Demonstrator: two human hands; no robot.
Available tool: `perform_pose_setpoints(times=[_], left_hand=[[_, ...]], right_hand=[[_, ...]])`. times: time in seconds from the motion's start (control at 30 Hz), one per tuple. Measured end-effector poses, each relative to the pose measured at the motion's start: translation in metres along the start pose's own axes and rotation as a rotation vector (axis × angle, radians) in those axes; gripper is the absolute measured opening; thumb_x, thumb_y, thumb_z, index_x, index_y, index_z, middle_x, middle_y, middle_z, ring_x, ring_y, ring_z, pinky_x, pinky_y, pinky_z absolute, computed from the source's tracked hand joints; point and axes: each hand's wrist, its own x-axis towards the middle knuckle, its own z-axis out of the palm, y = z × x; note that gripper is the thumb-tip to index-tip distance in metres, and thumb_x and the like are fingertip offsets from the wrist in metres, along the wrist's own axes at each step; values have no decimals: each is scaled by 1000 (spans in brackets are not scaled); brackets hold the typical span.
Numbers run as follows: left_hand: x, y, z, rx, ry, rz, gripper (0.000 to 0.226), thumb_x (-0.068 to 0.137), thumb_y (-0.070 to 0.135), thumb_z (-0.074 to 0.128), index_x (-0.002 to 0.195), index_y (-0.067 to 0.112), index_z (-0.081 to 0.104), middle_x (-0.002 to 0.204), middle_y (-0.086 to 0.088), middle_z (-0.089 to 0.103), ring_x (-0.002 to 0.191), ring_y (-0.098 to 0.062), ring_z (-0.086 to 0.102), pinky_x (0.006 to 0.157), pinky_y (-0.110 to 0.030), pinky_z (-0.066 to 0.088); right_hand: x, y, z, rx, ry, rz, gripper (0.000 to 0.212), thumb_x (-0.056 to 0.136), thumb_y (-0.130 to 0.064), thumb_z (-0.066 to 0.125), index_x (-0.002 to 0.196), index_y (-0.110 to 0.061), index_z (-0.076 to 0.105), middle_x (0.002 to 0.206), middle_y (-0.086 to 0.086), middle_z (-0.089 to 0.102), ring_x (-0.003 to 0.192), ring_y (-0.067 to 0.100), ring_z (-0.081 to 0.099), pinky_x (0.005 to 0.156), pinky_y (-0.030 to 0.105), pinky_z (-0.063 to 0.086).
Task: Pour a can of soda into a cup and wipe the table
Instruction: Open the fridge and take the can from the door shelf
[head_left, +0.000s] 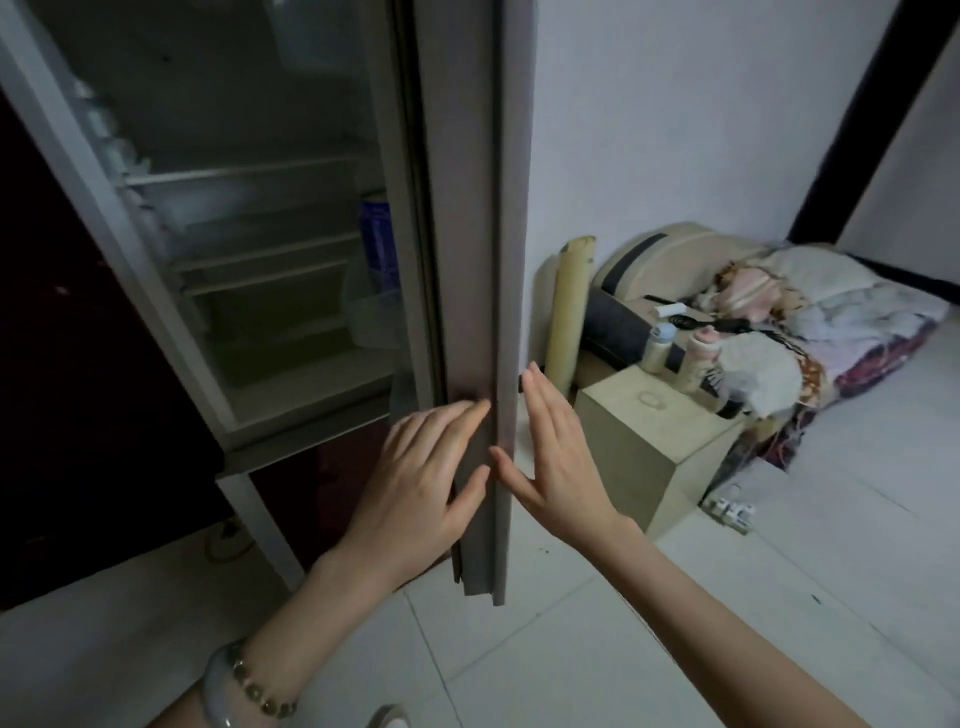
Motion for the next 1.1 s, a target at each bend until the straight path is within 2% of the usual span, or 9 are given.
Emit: perform_pose_setpoints(times=[0.2,0.33,0.4,0.5,0.57,0.67,0.73,0.9,1.1], left_hand=[[22,10,29,2,18,164,49,89,29,48,135,10,45,135,-5,50,128,-14,39,109,-27,24],[48,13,55,53,-48,223,61,94,41,40,145,10,28,150,-3,31,139,-13,23,115,-32,14],[61,11,71,122,-96,234,66,95,47,36,146,10,22,151,-4,27,141,-14,19,116,-33,8],[83,11,99,201,-148,265,67,95,52,30,143,6,28,148,-11,37,138,-20,30,114,-37,11],[100,12,115,228,-158,306,68,95,53,26,141,4,32,147,-14,36,137,-23,33,113,-38,13],[124,15,139,230,-151,385,71,94,53,26,144,3,23,152,-12,21,141,-19,17,114,-36,7],[133,17,148,229,-129,425,72,94,53,28,145,3,20,153,-11,17,143,-18,11,115,-36,5],[174,25,182,218,-140,494,72,95,53,27,147,4,18,155,-10,15,144,-17,7,115,-37,5],[221,33,221,178,-116,552,72,95,51,27,149,7,12,157,-8,7,145,-16,5,115,-39,8]], right_hand=[[-17,36,-33,-152,65,57,63,92,-27,53,142,1,27,147,19,33,139,24,29,116,31,22],[-24,68,-46,-226,102,170,57,93,-21,48,140,4,28,143,22,40,135,27,34,113,36,28],[-26,84,-49,-247,119,249,55,95,-19,46,141,6,29,143,23,40,134,29,36,111,41,32],[-24,107,-58,-290,144,351,56,94,-10,48,143,4,24,144,24,37,135,30,35,109,47,35],[-22,119,-65,-343,161,374,59,92,-4,48,144,4,20,147,25,32,139,30,28,111,45,31],[-19,132,-73,-402,185,373,61,92,-10,43,144,5,16,151,27,21,143,30,17,117,37,18],[-19,132,-74,-411,143,354,63,91,-16,41,145,4,15,153,25,16,144,28,11,118,36,14],[-11,167,-77,-442,45,362,68,91,-24,44,146,2,14,154,20,14,145,23,8,118,34,10],[6,220,-80,-448,18,443,71,93,-27,47,147,-1,9,154,13,9,144,15,5,118,23,3]])
